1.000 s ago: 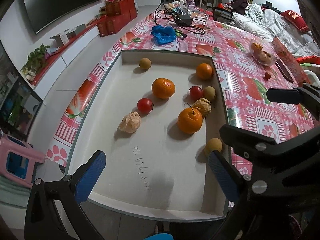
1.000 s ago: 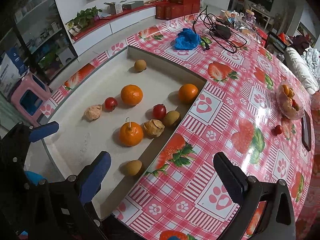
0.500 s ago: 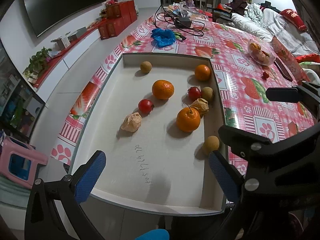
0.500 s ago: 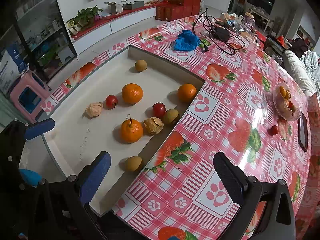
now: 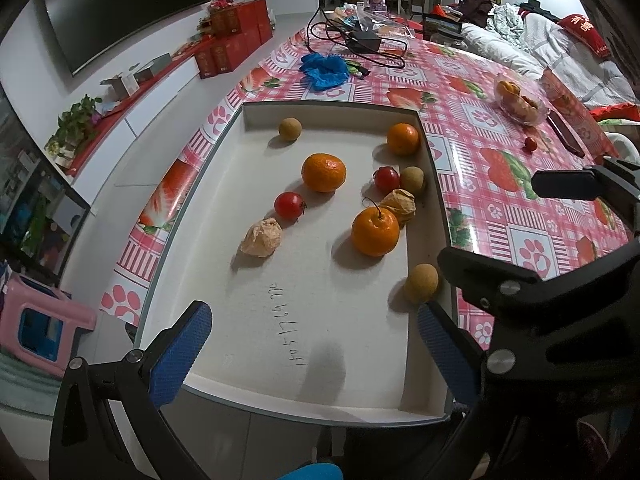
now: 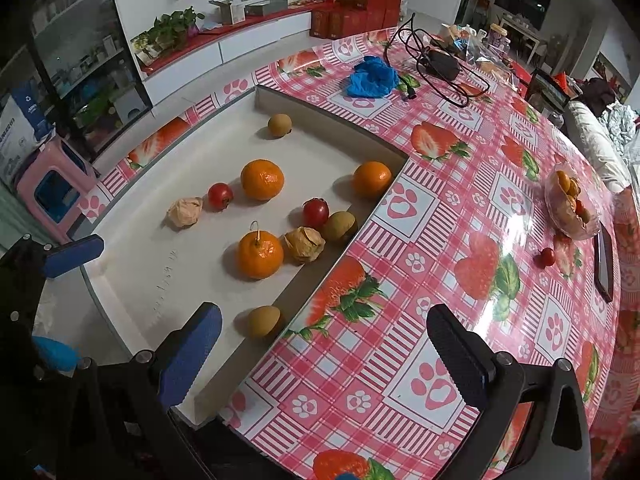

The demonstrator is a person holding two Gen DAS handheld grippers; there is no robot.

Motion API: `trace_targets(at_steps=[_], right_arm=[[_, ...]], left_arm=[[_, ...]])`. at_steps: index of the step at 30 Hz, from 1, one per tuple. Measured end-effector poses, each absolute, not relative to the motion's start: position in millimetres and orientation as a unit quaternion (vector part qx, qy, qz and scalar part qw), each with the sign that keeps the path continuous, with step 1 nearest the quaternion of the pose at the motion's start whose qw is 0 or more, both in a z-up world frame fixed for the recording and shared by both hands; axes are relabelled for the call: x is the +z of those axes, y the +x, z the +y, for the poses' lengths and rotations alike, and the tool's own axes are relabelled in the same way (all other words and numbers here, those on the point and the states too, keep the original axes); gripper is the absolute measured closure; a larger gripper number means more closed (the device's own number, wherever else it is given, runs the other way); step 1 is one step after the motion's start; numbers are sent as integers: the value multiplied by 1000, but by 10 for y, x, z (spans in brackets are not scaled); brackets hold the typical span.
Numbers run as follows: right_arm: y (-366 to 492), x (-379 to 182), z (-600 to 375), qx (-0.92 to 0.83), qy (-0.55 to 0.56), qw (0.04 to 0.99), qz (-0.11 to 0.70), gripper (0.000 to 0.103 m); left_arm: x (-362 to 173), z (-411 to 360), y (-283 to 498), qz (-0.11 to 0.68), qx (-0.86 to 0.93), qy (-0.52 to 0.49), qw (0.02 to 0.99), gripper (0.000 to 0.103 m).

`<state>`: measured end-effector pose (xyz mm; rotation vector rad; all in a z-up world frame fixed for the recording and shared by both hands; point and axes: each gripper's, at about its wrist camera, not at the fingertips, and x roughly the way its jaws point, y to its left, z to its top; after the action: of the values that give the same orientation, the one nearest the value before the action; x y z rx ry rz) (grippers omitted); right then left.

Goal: Organize fruits

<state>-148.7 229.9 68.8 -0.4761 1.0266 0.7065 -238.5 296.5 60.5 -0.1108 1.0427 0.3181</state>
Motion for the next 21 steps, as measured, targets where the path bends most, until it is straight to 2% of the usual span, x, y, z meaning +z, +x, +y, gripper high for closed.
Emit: trace_targets(at_steps=[21], right_arm=[[-1503, 659, 2364, 330, -228, 783, 476, 0]], left_arm=[[578, 2943, -2378, 496, 149, -52, 854, 0]])
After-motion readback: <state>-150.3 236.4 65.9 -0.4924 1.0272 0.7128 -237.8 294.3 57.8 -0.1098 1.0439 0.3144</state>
